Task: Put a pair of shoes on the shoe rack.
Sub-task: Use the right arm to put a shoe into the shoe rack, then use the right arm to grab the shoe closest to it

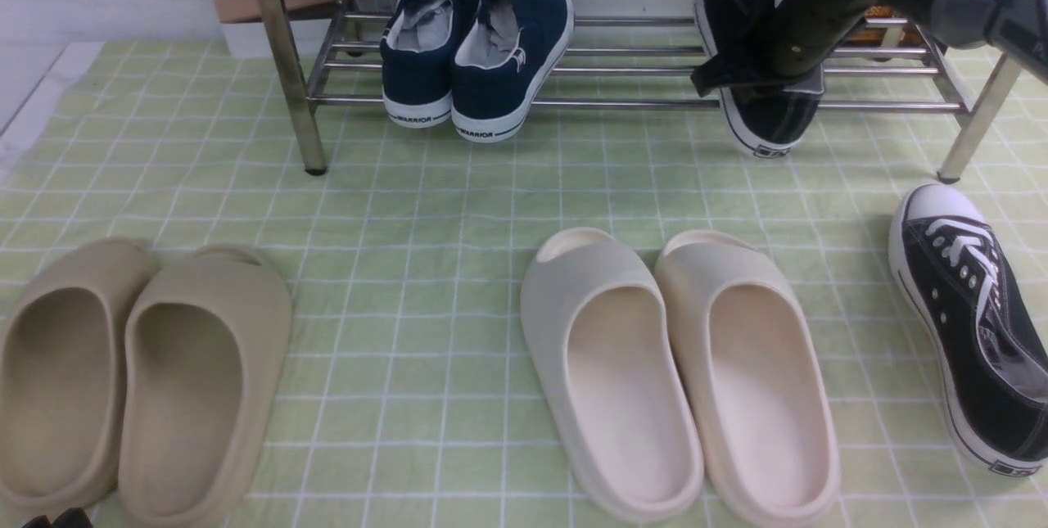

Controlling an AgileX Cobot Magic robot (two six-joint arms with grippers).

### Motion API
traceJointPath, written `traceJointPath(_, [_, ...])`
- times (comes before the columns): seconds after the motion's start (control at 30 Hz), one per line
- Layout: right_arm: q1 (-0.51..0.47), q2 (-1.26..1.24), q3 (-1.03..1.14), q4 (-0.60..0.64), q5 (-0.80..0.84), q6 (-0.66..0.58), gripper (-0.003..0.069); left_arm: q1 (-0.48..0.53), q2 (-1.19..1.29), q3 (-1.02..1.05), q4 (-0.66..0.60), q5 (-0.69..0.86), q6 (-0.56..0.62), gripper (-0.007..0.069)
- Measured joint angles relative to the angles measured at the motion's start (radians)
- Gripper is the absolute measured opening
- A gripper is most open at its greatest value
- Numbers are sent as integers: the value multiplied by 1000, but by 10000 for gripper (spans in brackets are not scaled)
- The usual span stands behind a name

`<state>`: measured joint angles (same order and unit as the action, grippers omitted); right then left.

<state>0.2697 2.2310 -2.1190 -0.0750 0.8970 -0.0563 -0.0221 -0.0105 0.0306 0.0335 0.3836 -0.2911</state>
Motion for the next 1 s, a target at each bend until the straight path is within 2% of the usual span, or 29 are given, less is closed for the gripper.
traceJointPath(0.07, [0,-2,-1,0,-12,0,113,0,0,0,0,0,0,176])
traceJointPath(0.1, [0,-10,-5,0,-12,-1,183,0,0,0,0,0,0,179])
traceJointPath(0.2, [0,-33,-14,0,33,-1,304,0,0,0,0,0,0,181])
traceJointPath(0.27, [0,-57,-30,0,114,-1,392,0,0,0,0,0,0,183])
traceJointPath(0.3, [0,-59,-31,0,114,-1,400,0,0,0,0,0,0,183])
traceJointPath(0.33, [0,-86,-38,4,218,-1,454,0,0,0,0,0,0,185])
traceJointPath(0.43, [0,-132,-28,12,327,-1,515,0,0,0,0,0,0,187])
traceJointPath(0.57, [0,-203,53,28,335,-1,524,0,0,0,0,0,0,191])
traceJointPath(0.7, [0,-374,311,57,337,4,505,0,0,0,0,0,0,197])
traceJointPath(0.73, [0,-374,311,57,337,4,503,0,0,0,0,0,0,197])
traceJointPath(0.9, [-16,-614,722,36,337,63,443,0,0,0,0,0,0,200])
traceJointPath(1.0, [-41,-688,872,15,304,122,410,0,0,0,0,0,0,200])
